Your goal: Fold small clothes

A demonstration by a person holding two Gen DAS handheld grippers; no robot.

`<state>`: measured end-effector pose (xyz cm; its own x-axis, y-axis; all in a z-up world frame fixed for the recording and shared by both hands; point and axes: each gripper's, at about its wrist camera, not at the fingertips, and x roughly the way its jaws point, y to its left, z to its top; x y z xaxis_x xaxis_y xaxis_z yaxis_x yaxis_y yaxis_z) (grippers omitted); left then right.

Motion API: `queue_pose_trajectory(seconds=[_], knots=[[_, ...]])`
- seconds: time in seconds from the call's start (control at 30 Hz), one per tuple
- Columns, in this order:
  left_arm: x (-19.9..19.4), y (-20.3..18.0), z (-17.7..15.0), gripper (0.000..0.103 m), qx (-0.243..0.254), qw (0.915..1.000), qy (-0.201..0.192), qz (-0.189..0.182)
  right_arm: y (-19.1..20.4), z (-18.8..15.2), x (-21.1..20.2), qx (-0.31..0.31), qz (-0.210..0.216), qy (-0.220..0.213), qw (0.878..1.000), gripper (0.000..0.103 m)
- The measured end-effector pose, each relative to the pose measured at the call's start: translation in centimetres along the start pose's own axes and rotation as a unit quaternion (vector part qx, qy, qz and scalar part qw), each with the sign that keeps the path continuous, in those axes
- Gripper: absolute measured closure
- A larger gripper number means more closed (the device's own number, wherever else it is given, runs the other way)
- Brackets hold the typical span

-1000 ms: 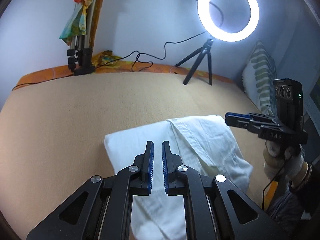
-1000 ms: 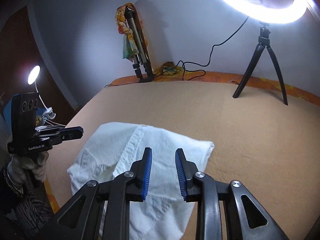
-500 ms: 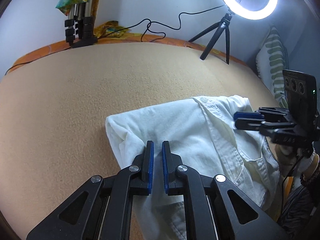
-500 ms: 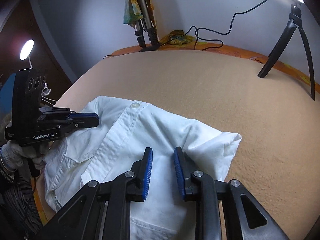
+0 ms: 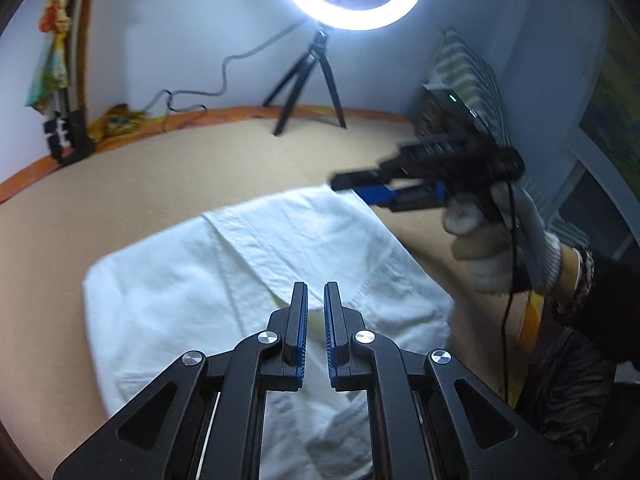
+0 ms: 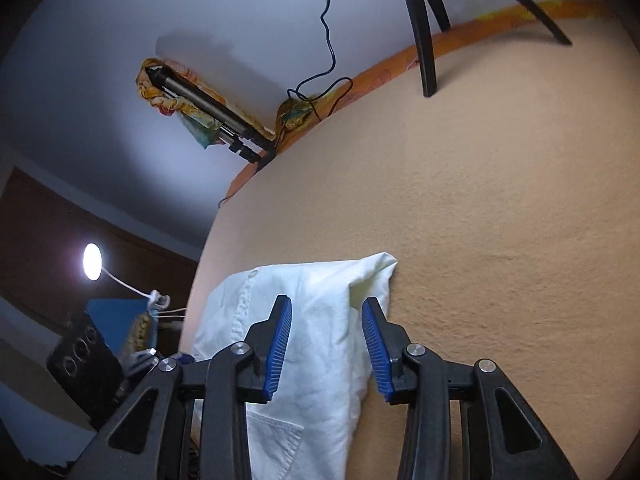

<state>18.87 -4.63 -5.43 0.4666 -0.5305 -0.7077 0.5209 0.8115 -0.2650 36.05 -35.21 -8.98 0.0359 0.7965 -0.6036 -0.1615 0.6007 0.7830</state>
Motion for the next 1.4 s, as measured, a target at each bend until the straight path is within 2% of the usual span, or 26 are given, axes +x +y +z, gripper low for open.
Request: queue_pose_trajectory(seconds=[0.13,0.2,0.33,0.4,0.5,0.6,0.7,0.77,0.8,0.83,0.87,0.9,1.0,1.1,1.23,1.3,1.4], knots=[[1.8,-0.5,-1.1,0.096,0.011,0.9995,0.03,0.001,-1.6,0.7,1.9,0.055,0.049,-0.002,0.997,0.07],[2.5,-0.3,-1.5,0.096,0.011,0.999,0.042,-0.001,-2.2,0.8,2.5,0.076,0.058,-0.006,0.995,0.074],[2.8,0.6,-2.2,0.096,-0.007,0.9986,0.05,-0.018,-2.3,1.2,2.2,0.079,0.018,-0.041,0.996,0.1],[2.5,0.8,-2.2,0.096,-0.018,0.9983,0.049,-0.027,-2.6,1.1,1.8,0.084,-0.006,-0.047,0.995,0.101],[1.6,0.8,-2.0,0.096,-0.019,0.9986,0.044,-0.025,-1.7,1.5,1.3,0.053,-0.053,-0.043,0.996,0.101],[-0.2,1.2,-1.3,0.096,-0.033,0.9988,0.019,-0.031,0.1,1.9,-0.8,0.001,-0.141,-0.06,0.988,0.096],[-2.5,2.5,-0.2,0.094,-0.036,0.9991,-0.016,-0.015,1.8,1.6,-3.1,-0.026,-0.15,-0.072,0.986,0.092],[-3.6,4.0,0.4,0.087,-0.047,0.9983,-0.034,0.004,3.2,0.9,-4.1,-0.048,-0.152,-0.071,0.985,0.077],[-4.2,5.3,0.8,0.078,-0.064,0.9969,-0.043,0.01,4.0,0.5,-4.2,-0.06,-0.153,-0.067,0.984,0.068],[-4.6,6.8,1.1,0.071,-0.087,0.995,-0.048,0.011,4.7,0.0,-4.3,-0.072,-0.154,-0.062,0.984,0.067],[-4.6,7.9,1.3,0.057,-0.106,0.9931,-0.049,0.011,5.4,-0.5,-4.3,-0.084,-0.158,-0.054,0.982,0.067],[-4.9,9.8,1.3,0.054,-0.14,0.9885,-0.054,0.017,5.9,-1.0,-4.1,-0.092,-0.162,-0.047,0.981,0.065],[-4.8,13.8,0.7,0.054,-0.217,0.9743,-0.056,0.017,6.2,-2.4,-3.5,-0.101,-0.174,-0.022,0.979,0.06],[-3.8,16.9,-0.6,0.054,-0.296,0.9539,-0.045,-0.019,5.8,-3.5,-3.5,-0.092,-0.176,-0.005,0.98,0.048],[-2.3,19.0,-2.1,0.054,-0.365,0.9289,-0.03,-0.055,4.8,-4.5,-3.1,-0.069,-0.162,0.022,0.984,0.047],[-1.7,19.2,-2.3,0.054,-0.375,0.925,-0.02,-0.056,4.7,-4.9,-2.8,-0.073,-0.164,0.034,0.983,0.046],[-1.0,19.1,-2.3,0.054,-0.374,0.9254,-0.012,-0.057,4.3,-5.5,-2.8,-0.062,-0.143,0.048,0.987,0.045]])
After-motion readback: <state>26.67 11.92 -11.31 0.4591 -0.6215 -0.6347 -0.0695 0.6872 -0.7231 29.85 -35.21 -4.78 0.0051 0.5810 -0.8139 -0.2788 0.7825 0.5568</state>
